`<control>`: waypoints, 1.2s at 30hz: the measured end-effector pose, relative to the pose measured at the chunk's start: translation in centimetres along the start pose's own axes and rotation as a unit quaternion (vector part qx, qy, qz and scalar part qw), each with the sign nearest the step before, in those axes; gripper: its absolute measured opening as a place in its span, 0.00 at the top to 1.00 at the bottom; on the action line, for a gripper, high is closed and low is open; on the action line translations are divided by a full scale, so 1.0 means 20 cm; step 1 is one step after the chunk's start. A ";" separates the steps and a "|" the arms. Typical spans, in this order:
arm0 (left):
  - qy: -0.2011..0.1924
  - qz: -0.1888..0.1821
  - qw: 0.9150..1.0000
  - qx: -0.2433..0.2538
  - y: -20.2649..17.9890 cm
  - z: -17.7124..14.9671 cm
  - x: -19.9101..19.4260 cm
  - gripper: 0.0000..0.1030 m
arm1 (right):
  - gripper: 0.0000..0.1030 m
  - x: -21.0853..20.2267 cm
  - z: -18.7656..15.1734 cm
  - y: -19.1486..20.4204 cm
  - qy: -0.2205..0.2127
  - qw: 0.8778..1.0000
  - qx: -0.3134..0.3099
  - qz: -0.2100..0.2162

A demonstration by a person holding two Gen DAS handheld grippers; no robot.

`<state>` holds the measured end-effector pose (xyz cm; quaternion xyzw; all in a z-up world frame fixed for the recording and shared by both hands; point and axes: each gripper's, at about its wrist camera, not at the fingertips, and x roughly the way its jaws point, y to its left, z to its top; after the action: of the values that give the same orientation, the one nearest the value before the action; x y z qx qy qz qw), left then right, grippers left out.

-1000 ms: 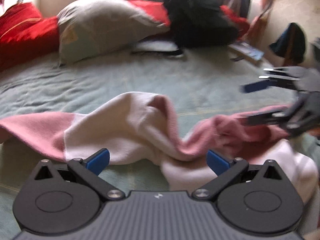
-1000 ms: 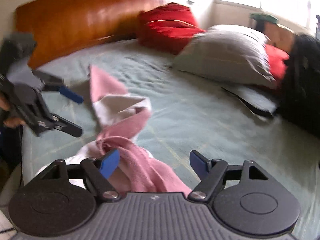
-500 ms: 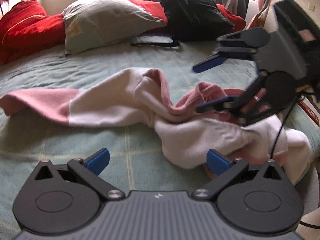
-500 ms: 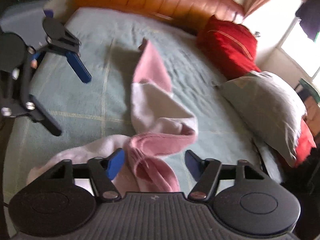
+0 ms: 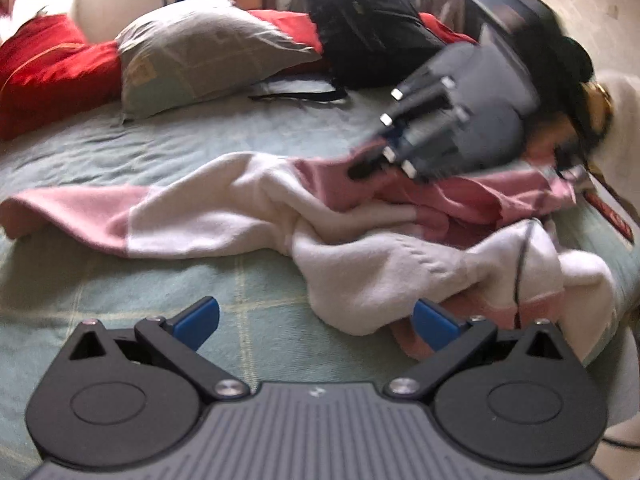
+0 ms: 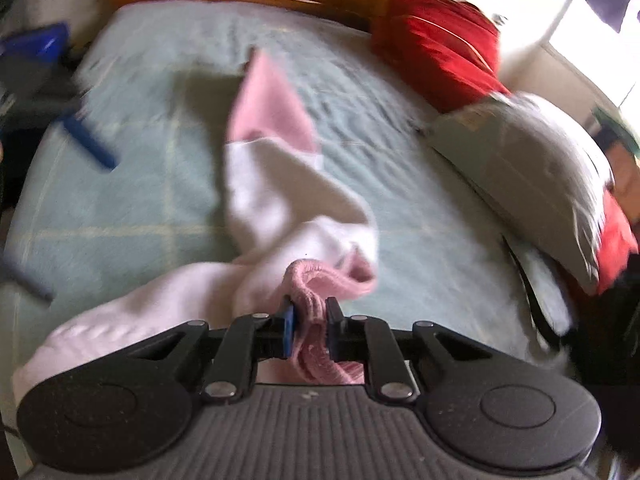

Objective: Fold clothes
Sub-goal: 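Grasp the pink sleeve cuff with the right tool, then pull the held pink sleeve outward to straighten it with the right tool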

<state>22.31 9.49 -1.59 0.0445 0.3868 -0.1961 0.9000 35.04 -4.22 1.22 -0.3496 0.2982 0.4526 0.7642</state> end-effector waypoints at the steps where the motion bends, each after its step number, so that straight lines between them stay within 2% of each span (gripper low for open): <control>1: -0.001 -0.006 1.000 0.002 -0.01 0.00 0.00 0.01 | 0.81 0.00 0.00 -0.05 0.000 1.000 0.019 -0.001; 5: -0.003 -0.025 1.000 0.009 -0.05 0.01 0.00 0.01 | 0.82 0.06 -0.01 -0.22 0.010 0.997 0.077 -0.025; 10: -0.002 -0.026 1.000 0.008 -0.06 0.01 0.02 0.01 | 0.84 0.14 -0.01 -0.42 0.026 0.988 0.125 -0.091; 14: 0.002 -0.025 1.000 -0.003 -0.05 0.02 0.05 0.01 | 0.85 0.22 0.01 -0.56 0.034 0.978 0.134 -0.154; 18: 0.000 -0.023 1.000 -0.004 -0.04 0.04 0.06 0.01 | 0.85 0.32 0.05 -0.68 0.049 0.971 0.147 -0.181; 20: -0.004 -0.024 1.000 -0.004 -0.04 0.05 0.05 0.01 | 0.98 0.37 0.08 -0.74 0.047 0.964 0.154 -0.213; 21: -0.006 -0.025 1.000 -0.005 -0.05 0.05 0.05 0.01 | 0.98 0.39 0.09 -0.78 0.046 0.959 0.161 -0.229; 25: -0.007 -0.025 1.000 -0.006 -0.04 0.07 0.05 0.01 | 0.98 0.44 0.10 -0.94 0.032 0.956 0.231 -0.180; 31: 0.003 -0.026 1.000 -0.005 -0.05 0.07 0.09 0.01 | 0.94 0.44 0.00 -0.87 0.050 0.963 0.224 -0.142; 33: 0.005 -0.022 1.000 -0.003 -0.07 0.08 0.09 0.01 | 0.87 0.39 -0.04 -0.85 0.048 0.964 0.229 -0.123; 35: 0.006 -0.017 1.000 -0.001 -0.08 0.07 0.08 0.01 | 0.76 0.29 -0.11 -0.84 0.034 0.963 0.248 -0.101; 36: 0.007 -0.014 1.000 0.001 -0.10 0.07 0.08 0.01 | 0.74 0.24 -0.15 -0.84 0.028 0.961 0.258 -0.093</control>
<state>23.56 6.87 -1.58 0.0411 0.3932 -0.2092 0.8944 51.63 -10.11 0.18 -0.1796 0.3923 0.2773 0.8585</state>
